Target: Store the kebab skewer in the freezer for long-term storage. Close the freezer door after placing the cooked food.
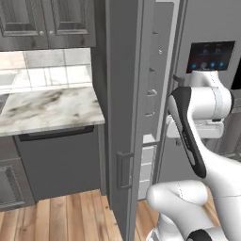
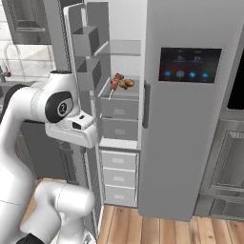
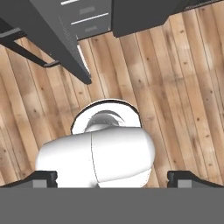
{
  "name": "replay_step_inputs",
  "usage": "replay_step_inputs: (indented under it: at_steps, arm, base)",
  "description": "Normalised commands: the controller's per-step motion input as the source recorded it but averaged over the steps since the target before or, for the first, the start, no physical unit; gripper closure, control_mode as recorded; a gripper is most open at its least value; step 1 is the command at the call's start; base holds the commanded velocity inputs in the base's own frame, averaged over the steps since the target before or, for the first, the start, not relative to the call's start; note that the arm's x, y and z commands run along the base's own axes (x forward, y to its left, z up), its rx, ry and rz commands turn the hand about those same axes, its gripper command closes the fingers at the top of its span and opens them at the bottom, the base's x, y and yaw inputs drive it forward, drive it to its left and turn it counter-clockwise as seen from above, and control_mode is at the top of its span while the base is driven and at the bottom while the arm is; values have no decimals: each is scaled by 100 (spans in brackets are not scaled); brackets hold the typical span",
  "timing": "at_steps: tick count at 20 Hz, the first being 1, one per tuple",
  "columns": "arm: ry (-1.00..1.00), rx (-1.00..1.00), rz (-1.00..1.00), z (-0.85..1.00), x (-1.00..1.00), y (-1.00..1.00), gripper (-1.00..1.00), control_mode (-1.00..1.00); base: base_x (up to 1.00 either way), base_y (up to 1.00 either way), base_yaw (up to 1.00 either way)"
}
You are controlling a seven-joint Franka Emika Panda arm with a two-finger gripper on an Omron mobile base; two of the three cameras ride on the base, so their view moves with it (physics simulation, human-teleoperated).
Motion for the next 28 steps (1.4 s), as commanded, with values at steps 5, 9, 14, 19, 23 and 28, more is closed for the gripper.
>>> replay_step_inputs:
  at_steps: [5,9,14,19,23,28]
  arm:
    - [0,0,0,0,0,0,-100,-100]
    - [0,0,0,0,0,0,-100,-100]
    - [1,-10,1,8,0,48,-100,-100]
    - [6,-36,0,2,-2,71,-100,-100]
    - [12,-37,0,0,0,59,-100,-100]
    - [10,-26,0,0,51,83,-100,-100]
  base:
    - [0,0,1]
    - [0,0,0]
    - [0,0,0]
    - [0,0,0]
    - [0,0,0]
    - [0,0,0]
